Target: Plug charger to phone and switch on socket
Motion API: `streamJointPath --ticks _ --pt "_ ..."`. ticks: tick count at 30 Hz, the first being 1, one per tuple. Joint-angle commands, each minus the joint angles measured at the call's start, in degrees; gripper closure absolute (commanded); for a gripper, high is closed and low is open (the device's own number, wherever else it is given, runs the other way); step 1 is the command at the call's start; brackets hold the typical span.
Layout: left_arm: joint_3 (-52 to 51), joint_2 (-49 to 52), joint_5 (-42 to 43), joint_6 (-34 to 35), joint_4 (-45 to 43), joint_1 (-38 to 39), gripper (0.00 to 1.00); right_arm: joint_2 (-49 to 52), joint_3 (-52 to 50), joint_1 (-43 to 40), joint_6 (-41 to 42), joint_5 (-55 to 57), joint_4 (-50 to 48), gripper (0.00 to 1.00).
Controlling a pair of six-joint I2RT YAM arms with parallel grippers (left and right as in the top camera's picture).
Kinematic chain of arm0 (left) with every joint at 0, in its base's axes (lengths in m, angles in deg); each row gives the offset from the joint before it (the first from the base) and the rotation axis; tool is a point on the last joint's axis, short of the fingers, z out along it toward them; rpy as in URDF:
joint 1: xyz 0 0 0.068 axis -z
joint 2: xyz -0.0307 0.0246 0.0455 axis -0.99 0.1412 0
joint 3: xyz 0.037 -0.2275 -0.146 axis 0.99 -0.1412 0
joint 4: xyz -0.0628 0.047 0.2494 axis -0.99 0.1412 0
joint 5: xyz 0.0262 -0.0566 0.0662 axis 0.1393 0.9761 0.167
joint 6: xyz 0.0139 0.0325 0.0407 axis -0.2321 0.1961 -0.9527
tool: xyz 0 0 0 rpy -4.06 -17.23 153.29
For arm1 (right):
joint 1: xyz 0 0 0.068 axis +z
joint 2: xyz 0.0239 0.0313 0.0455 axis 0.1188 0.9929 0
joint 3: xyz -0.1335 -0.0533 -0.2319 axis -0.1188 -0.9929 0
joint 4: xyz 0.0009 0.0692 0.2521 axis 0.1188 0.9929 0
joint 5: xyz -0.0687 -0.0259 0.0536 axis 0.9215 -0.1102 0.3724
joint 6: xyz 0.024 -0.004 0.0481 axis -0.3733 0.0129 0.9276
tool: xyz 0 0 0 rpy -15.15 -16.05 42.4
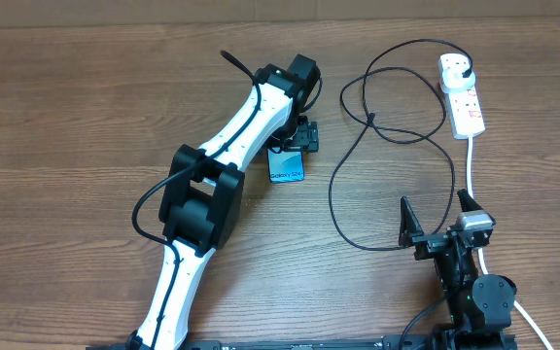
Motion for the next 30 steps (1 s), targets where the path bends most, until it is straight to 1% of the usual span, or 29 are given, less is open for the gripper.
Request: streamJointPath --ticks 1,6,12,19,30 --pt "-0.96 0.85 -1.07 -0.04 -0.76 0.07 0.00 -0.52 -0.57 0.26 -0.07 0.35 -0.20 0.00" --pt "-3.21 0.85 0.39 -0.09 -2.78 0.00 0.00 -0.52 -0.57 0.26 -0.09 0.35 -0.20 0.00" --pt "-5.22 0.85 0.15 -0.07 -4.72 -0.04 0.00 -0.52 -0.57 0.26 -0.07 0.35 -0.20 0.00" --pt "-5.70 0.85 0.44 -0.04 -5.84 -0.11 0.00 -0.52 -0.57 0.26 -0.07 0.35 -0.20 0.00" --pt "-5.70 0.85 0.39 -0.07 -5.60 -0.11 0.07 -0.52 -0.57 0.26 -0.07 0.35 -0.20 0.00"
